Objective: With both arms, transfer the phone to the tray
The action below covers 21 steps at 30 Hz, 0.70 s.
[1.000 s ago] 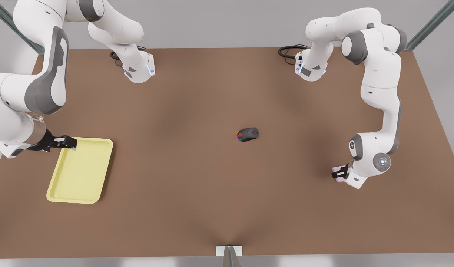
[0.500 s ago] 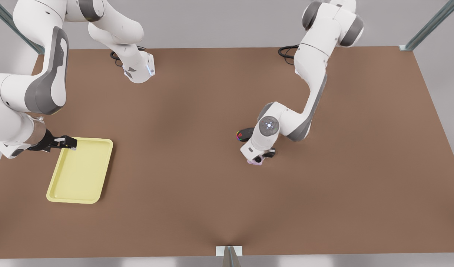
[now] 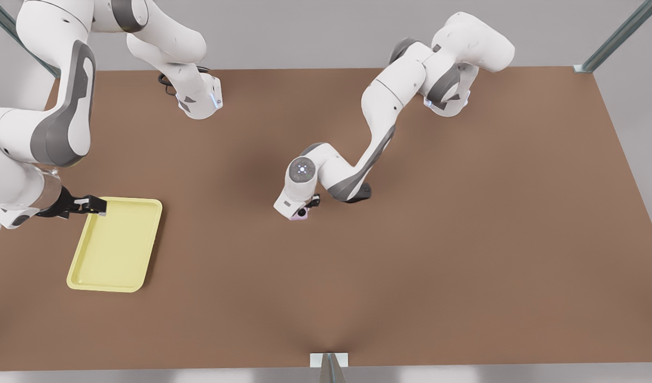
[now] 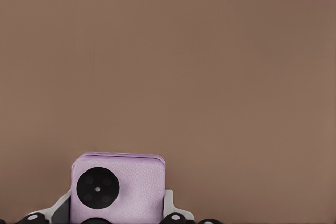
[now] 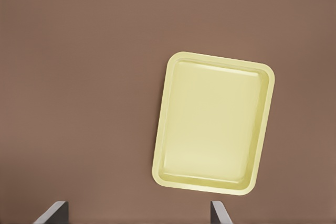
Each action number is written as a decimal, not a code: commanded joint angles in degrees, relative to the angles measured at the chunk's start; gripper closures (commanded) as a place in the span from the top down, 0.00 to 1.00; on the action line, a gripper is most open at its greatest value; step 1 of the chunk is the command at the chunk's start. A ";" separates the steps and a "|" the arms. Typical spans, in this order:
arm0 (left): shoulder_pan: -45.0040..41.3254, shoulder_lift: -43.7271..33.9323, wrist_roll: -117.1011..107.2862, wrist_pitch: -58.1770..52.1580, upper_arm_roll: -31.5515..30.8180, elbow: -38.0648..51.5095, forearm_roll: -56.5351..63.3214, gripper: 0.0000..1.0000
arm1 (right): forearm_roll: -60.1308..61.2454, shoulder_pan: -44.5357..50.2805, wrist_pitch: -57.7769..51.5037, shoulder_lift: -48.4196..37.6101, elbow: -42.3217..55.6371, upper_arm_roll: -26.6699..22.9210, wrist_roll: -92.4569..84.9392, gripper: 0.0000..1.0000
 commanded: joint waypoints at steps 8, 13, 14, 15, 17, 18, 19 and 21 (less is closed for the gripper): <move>2.97 -6.69 9.18 -15.12 -1.77 -0.47 -0.69 0.99 | 0.04 -0.14 0.20 -0.02 0.03 0.00 -2.35 1.00; 39.27 -30.08 63.79 -51.99 0.87 -1.43 6.69 1.00 | 0.13 0.74 0.20 -0.11 0.12 0.52 -1.30 1.00; 41.30 -40.96 59.49 -38.84 0.87 -21.00 6.69 1.00 | 0.31 1.61 0.21 -0.11 0.12 0.79 -1.38 1.00; 41.56 -46.95 57.99 -30.02 0.78 -31.23 6.78 1.00 | 0.92 3.63 0.38 -0.11 0.20 0.96 -2.00 1.00; 41.91 -46.25 58.87 -38.10 0.87 -28.07 6.69 1.00 | 2.77 6.80 0.56 0.33 0.29 2.19 2.73 1.00; 41.91 -47.13 58.51 -40.29 0.52 -26.58 6.26 1.00 | 2.59 9.70 0.64 0.77 0.38 2.19 10.29 1.00; 41.82 -46.34 57.46 -42.84 0.25 -20.69 3.27 1.00 | 2.50 13.74 0.64 2.53 1.43 2.11 20.22 1.00; 41.74 -46.08 57.55 -43.46 0.08 -20.34 1.25 1.00 | 2.59 18.67 1.78 6.48 3.98 2.19 29.81 1.00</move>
